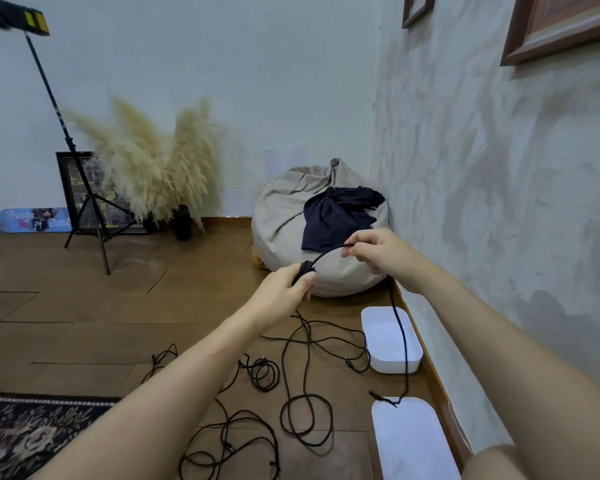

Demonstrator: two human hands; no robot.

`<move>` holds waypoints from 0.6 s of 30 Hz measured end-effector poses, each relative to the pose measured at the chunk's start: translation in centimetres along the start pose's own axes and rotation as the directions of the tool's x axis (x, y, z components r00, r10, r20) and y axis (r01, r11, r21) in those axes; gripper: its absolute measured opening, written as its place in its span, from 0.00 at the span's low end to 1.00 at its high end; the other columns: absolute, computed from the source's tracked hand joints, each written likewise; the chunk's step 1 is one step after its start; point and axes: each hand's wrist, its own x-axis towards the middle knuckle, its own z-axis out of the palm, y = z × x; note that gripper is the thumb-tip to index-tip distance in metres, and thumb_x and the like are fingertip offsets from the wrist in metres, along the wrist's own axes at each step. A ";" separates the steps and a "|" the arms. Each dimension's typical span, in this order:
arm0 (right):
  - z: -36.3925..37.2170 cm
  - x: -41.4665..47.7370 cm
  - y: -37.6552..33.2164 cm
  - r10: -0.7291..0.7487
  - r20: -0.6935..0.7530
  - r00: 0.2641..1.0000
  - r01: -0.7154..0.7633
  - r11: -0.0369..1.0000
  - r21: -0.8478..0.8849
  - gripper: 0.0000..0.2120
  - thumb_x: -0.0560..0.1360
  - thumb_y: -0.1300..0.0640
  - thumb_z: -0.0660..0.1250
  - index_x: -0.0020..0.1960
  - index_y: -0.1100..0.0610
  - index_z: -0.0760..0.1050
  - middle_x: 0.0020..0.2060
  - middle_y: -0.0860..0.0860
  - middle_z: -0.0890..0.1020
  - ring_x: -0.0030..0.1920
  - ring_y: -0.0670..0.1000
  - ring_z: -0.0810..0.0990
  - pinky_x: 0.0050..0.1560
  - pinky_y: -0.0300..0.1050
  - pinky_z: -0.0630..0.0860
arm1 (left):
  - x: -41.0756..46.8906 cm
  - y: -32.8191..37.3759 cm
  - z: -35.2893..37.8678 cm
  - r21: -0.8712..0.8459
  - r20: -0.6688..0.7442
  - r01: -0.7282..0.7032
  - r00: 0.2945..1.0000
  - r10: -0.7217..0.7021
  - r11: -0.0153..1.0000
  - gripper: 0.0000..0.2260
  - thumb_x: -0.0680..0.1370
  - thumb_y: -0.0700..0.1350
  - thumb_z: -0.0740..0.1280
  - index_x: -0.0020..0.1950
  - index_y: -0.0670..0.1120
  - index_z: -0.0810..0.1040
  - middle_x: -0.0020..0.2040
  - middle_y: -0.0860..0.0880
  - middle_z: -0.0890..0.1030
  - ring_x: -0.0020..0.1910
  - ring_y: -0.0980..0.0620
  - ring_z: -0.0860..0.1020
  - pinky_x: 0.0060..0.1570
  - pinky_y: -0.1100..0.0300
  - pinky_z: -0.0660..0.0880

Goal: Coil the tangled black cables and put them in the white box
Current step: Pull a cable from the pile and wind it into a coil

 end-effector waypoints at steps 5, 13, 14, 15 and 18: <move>1.4 -0.7 0.6 -0.046 0.124 0.991 0.055 0.996 -0.066 0.11 0.82 0.52 0.66 0.51 0.60 0.80 0.33 0.52 0.71 0.30 0.47 0.67 0.31 0.41 0.65 | 0.0 0.5 -0.1 -0.046 -0.016 -0.028 0.999 0.028 0.999 0.16 0.86 0.52 0.60 0.43 0.46 0.77 0.37 0.53 0.79 0.40 0.49 0.78 0.43 0.55 0.72; 1.5 -0.4 -0.3 -0.120 0.017 0.993 0.119 0.992 0.030 0.12 0.81 0.50 0.68 0.50 0.58 0.84 0.27 0.42 0.69 0.28 0.45 0.64 0.30 0.37 0.61 | 0.1 0.6 -0.7 -0.118 -0.006 -0.045 0.999 0.045 0.992 0.16 0.85 0.55 0.59 0.43 0.48 0.77 0.38 0.53 0.79 0.42 0.45 0.78 0.49 0.43 0.76; 1.6 -0.3 -0.3 -0.142 -0.024 0.990 0.142 0.990 -0.009 0.12 0.82 0.52 0.67 0.49 0.59 0.84 0.26 0.42 0.70 0.28 0.43 0.65 0.31 0.35 0.63 | 0.1 0.6 -0.8 -0.129 -0.003 -0.057 0.998 0.057 0.990 0.15 0.85 0.55 0.60 0.43 0.49 0.77 0.38 0.54 0.79 0.41 0.48 0.78 0.48 0.46 0.76; 1.7 -0.1 -0.2 -0.171 -0.064 0.983 0.167 0.984 -0.057 0.12 0.82 0.53 0.67 0.48 0.59 0.84 0.26 0.42 0.70 0.30 0.43 0.67 0.34 0.37 0.64 | 0.1 0.7 -0.8 -0.144 0.001 -0.072 0.997 0.073 0.987 0.14 0.85 0.54 0.60 0.44 0.50 0.77 0.39 0.54 0.79 0.40 0.53 0.78 0.48 0.50 0.75; 2.0 0.3 0.6 -0.198 -0.135 0.971 0.184 0.977 -0.108 0.10 0.81 0.54 0.68 0.46 0.57 0.85 0.31 0.45 0.77 0.35 0.47 0.72 0.42 0.44 0.69 | 0.0 1.9 -0.8 -0.224 -0.001 -0.130 0.991 0.133 0.966 0.12 0.86 0.51 0.60 0.45 0.51 0.77 0.40 0.55 0.79 0.41 0.59 0.76 0.46 0.61 0.72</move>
